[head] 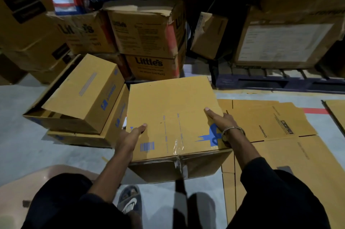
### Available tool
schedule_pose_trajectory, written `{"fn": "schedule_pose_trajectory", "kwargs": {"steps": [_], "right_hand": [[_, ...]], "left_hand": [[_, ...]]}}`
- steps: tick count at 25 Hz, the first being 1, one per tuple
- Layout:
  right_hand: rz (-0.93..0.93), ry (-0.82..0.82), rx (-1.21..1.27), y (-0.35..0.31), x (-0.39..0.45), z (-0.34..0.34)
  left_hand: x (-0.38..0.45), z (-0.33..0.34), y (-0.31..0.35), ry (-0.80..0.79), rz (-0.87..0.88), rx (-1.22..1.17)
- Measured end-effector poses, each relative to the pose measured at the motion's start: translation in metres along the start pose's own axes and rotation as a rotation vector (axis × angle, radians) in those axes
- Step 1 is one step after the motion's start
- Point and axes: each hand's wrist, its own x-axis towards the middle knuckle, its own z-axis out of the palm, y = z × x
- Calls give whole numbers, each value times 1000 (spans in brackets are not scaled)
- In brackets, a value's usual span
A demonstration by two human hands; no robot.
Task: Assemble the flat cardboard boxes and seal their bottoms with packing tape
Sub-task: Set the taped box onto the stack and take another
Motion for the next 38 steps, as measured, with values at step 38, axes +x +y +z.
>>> {"fn": "schedule_pose_trajectory", "kwargs": {"steps": [38], "right_hand": [[-411,285,-1298,73,-4,70]], "left_hand": [[40,82,-159,-144,571,1033]]}}
